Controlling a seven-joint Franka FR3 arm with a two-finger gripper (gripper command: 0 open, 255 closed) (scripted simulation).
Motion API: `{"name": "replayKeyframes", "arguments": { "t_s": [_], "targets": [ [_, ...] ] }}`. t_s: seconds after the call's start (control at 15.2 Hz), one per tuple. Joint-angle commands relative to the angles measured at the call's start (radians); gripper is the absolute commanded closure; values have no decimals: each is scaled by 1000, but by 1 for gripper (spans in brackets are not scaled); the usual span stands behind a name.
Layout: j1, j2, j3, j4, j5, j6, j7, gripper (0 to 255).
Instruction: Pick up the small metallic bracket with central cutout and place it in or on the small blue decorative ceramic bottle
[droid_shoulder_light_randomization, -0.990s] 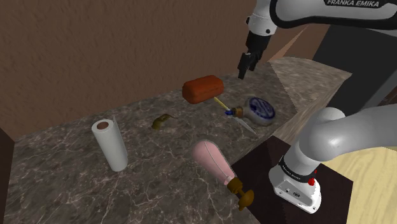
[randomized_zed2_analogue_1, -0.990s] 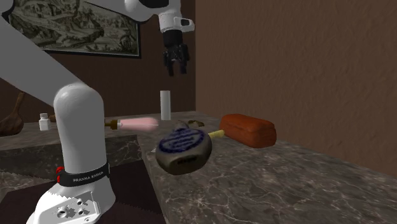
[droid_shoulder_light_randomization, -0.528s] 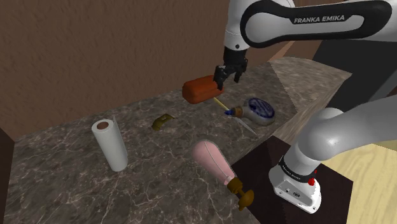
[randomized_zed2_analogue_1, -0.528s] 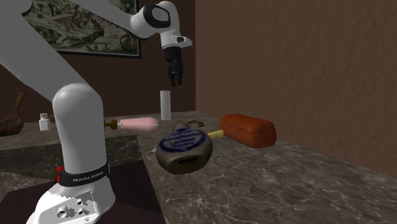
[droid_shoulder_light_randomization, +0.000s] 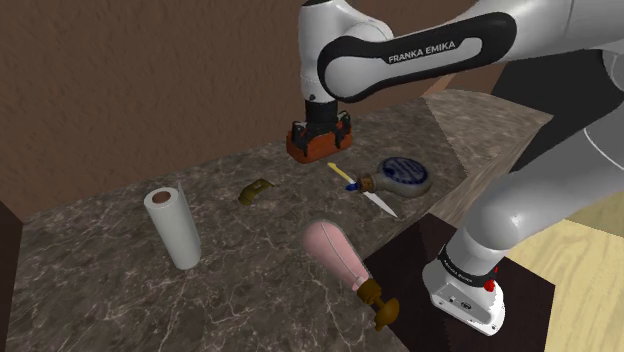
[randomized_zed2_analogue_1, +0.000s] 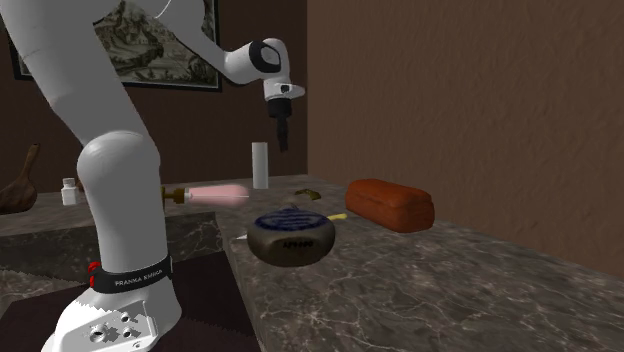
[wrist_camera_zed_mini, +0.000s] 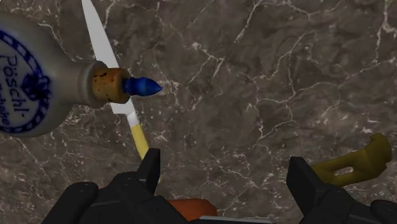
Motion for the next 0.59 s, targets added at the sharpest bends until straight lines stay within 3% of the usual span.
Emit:
{"name": "replayKeyframes", "arguments": {
  "t_s": [0.0,0.26,0.53],
  "targets": [
    [-20,83,49,49,-29,10,129,0],
    [-43,292,120,182,-134,12,380,0],
    [-14,512,132,344,-255,-19,614,0]
  ]
}}
